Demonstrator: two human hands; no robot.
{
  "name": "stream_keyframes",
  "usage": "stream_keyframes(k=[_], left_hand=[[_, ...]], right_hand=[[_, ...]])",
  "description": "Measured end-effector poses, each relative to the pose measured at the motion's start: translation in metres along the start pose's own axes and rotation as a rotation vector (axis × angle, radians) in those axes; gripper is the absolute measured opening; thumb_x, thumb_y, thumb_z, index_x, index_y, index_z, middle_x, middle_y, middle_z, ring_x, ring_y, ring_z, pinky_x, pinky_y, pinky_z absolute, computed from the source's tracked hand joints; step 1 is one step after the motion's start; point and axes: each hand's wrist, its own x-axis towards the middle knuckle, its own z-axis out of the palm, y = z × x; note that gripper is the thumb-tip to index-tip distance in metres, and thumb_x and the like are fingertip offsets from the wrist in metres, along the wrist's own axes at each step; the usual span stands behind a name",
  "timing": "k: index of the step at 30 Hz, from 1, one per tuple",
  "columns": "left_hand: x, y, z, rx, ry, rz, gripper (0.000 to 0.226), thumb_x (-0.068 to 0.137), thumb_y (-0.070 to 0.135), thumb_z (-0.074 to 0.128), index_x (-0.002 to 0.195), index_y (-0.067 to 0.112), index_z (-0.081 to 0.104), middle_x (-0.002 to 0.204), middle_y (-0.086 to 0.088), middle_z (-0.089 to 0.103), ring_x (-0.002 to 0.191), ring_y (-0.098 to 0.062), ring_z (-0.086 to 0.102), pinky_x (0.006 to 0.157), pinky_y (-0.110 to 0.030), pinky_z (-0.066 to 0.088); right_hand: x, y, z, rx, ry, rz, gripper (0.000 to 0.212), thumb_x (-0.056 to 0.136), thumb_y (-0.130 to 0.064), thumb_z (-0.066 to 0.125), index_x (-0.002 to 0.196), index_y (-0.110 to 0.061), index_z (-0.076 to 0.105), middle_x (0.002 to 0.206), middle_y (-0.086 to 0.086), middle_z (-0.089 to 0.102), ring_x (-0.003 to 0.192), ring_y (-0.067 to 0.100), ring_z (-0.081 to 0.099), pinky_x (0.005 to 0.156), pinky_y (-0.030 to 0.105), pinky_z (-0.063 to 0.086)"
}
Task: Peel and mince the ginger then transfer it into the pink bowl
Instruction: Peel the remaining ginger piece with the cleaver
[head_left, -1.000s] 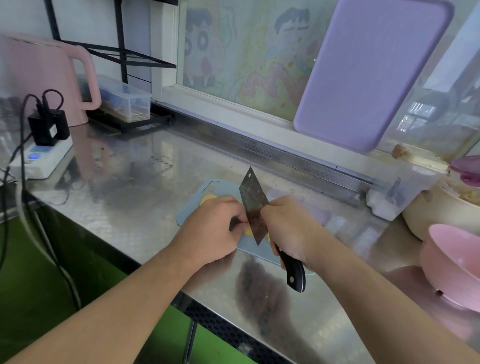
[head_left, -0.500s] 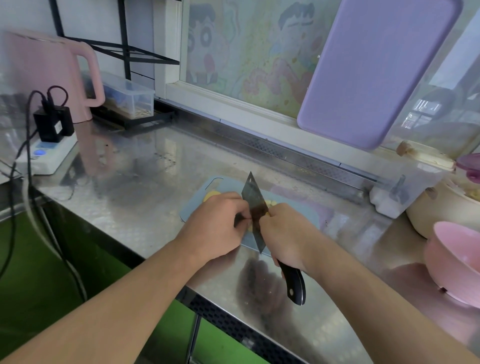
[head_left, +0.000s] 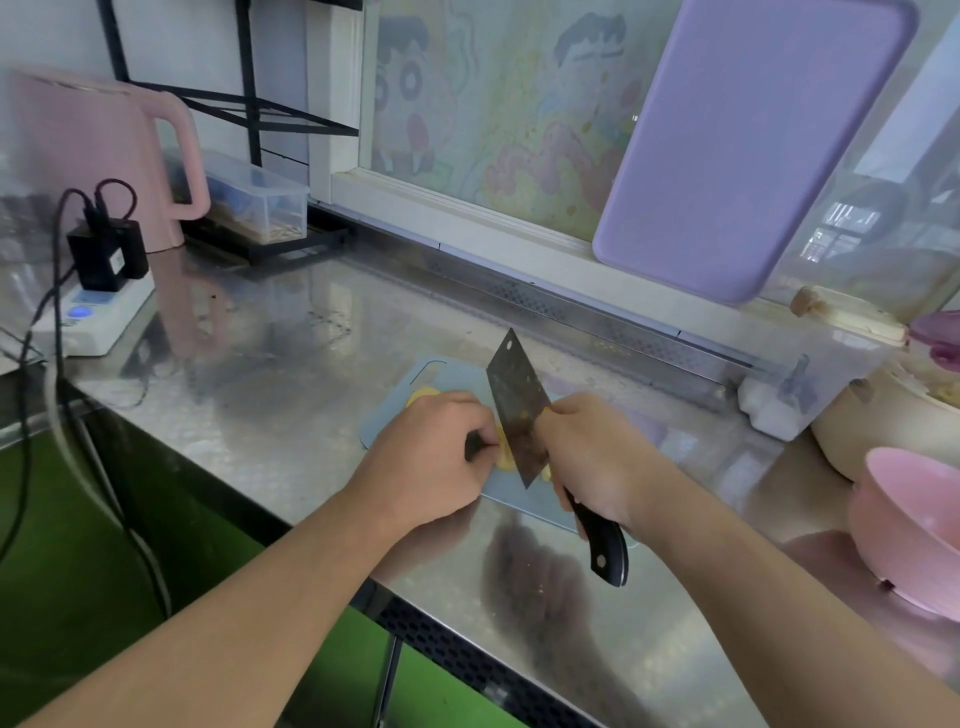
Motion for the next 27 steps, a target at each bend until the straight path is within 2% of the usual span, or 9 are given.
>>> stream_keyframes(k=[3, 6, 10, 13, 16, 19, 23, 27], left_hand=[[0.000, -0.001, 0.000, -0.008, 0.004, -0.013, 0.008, 0.087, 0.027, 0.075, 0.080, 0.031, 0.074, 0.088, 0.019, 0.067, 0.087, -0.004, 0.062, 0.080, -0.034, 0.056], [0.000, -0.001, 0.000, -0.009, 0.007, -0.018, 0.008, 0.087, 0.027, 0.076, 0.080, 0.031, 0.074, 0.089, 0.019, 0.067, 0.088, -0.003, 0.062, 0.081, -0.033, 0.056], [0.000, 0.000, -0.002, -0.004, 0.007, -0.023, 0.008, 0.087, 0.025, 0.076, 0.081, 0.030, 0.075, 0.089, 0.018, 0.066, 0.088, -0.004, 0.062, 0.082, -0.032, 0.055], [0.000, 0.001, -0.002, 0.001, 0.004, -0.029, 0.008, 0.087, 0.026, 0.075, 0.080, 0.030, 0.075, 0.088, 0.018, 0.066, 0.087, -0.005, 0.061, 0.082, -0.033, 0.055], [0.000, 0.001, -0.001, -0.001, 0.008, -0.030, 0.009, 0.086, 0.026, 0.076, 0.078, 0.030, 0.073, 0.086, 0.019, 0.064, 0.086, -0.005, 0.060, 0.080, -0.032, 0.055], [0.000, 0.000, -0.001, -0.010, 0.014, -0.029, 0.011, 0.085, 0.025, 0.077, 0.077, 0.031, 0.072, 0.085, 0.018, 0.064, 0.085, -0.005, 0.060, 0.078, -0.034, 0.055], [0.000, 0.000, -0.001, -0.011, 0.014, -0.018, 0.011, 0.085, 0.024, 0.076, 0.076, 0.030, 0.071, 0.084, 0.017, 0.063, 0.085, -0.007, 0.059, 0.078, -0.035, 0.054], [0.000, 0.001, -0.001, -0.007, 0.014, 0.002, 0.019, 0.085, 0.021, 0.074, 0.073, 0.032, 0.066, 0.082, 0.018, 0.064, 0.083, -0.006, 0.059, 0.076, -0.032, 0.053]], right_hand=[[0.000, 0.000, -0.006, 0.038, 0.006, -0.018, 0.031, 0.102, -0.014, 0.042, 0.073, -0.011, 0.053, 0.063, 0.008, 0.056, 0.053, 0.025, 0.055, 0.057, 0.032, 0.050], [0.001, -0.002, -0.006, 0.058, 0.000, -0.021, 0.028, 0.102, -0.014, 0.043, 0.079, -0.008, 0.057, 0.063, 0.009, 0.057, 0.054, 0.026, 0.055, 0.059, 0.034, 0.051], [-0.002, -0.006, -0.004, 0.075, -0.058, 0.010, 0.029, 0.096, -0.001, 0.042, 0.080, 0.007, 0.064, 0.058, 0.020, 0.057, 0.044, 0.026, 0.051, 0.054, 0.038, 0.050], [-0.002, -0.006, -0.002, 0.117, -0.049, 0.046, 0.027, 0.092, -0.006, 0.044, 0.070, -0.003, 0.060, 0.050, 0.019, 0.054, 0.036, 0.024, 0.047, 0.050, 0.037, 0.047], [0.000, -0.006, 0.002, 0.061, -0.036, 0.017, 0.028, 0.097, -0.010, 0.044, 0.071, -0.008, 0.055, 0.058, 0.014, 0.056, 0.049, 0.027, 0.053, 0.060, 0.040, 0.052], [0.000, -0.005, 0.004, 0.057, -0.033, 0.023, 0.022, 0.094, -0.010, 0.044, 0.077, -0.005, 0.057, 0.061, 0.016, 0.055, 0.046, 0.026, 0.051, 0.057, 0.039, 0.050], [-0.002, -0.009, 0.005, -0.076, -0.001, -0.049, 0.032, 0.103, -0.012, 0.043, 0.070, -0.015, 0.045, 0.077, 0.012, 0.058, 0.074, 0.030, 0.059, 0.079, 0.044, 0.060], [-0.005, -0.015, 0.006, -0.148, -0.021, -0.071, 0.038, 0.105, -0.007, 0.043, 0.068, -0.018, 0.037, 0.094, 0.017, 0.058, 0.084, 0.027, 0.056, 0.090, 0.046, 0.060]])
